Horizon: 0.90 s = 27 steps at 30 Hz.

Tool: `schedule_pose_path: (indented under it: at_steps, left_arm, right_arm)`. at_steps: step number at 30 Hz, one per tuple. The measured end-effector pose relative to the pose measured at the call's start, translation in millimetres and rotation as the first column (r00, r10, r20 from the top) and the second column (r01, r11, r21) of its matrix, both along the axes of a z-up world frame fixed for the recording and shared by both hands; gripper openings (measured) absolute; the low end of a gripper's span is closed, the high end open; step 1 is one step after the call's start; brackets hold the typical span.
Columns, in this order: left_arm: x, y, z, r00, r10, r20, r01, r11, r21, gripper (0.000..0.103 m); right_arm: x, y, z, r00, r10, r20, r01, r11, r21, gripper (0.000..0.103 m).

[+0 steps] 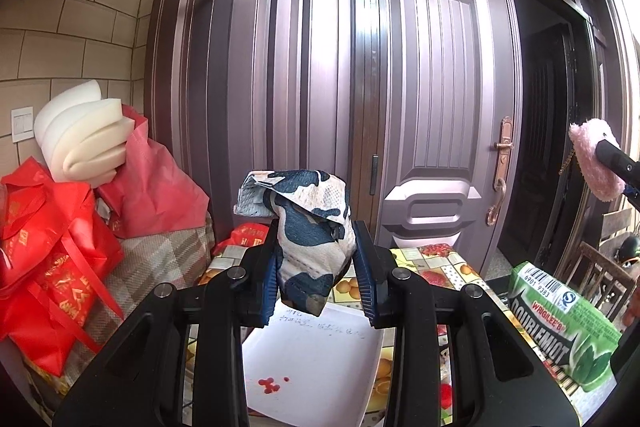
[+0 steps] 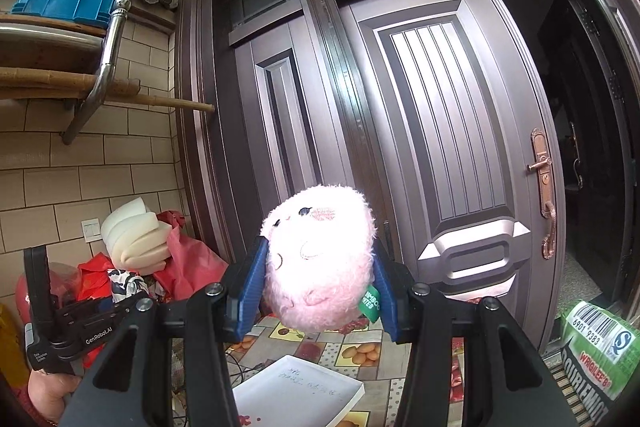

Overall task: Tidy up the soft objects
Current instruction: 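Carry both plushes over the white box and release them inside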

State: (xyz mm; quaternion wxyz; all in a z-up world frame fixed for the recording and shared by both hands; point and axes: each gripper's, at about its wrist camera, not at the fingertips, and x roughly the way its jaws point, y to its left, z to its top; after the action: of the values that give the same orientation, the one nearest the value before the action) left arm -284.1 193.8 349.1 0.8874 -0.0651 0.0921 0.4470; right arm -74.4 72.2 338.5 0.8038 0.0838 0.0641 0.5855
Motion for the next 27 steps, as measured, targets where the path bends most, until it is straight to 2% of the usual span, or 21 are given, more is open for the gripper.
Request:
schedule_pose_path:
  at_steps: [15,21,27]
  left_arm:
    - [10,37,-22,1.0,0.009,-0.014,-0.01,0.998,-0.062,0.033]
    - [17,61,-45,0.999,0.028,-0.042,-0.033,0.993,-0.117,0.033]
    - [27,93,-79,0.995,0.053,-0.09,-0.07,0.979,-0.193,0.033]
  right_arm:
    - [-2,53,-23,0.998,0.064,-0.014,-0.066,0.992,-0.112,0.051]
    - [-3,88,-41,0.993,0.104,-0.048,-0.111,0.976,-0.186,0.05]
    - [-5,129,-72,0.984,0.142,-0.104,-0.167,0.943,-0.287,0.05]
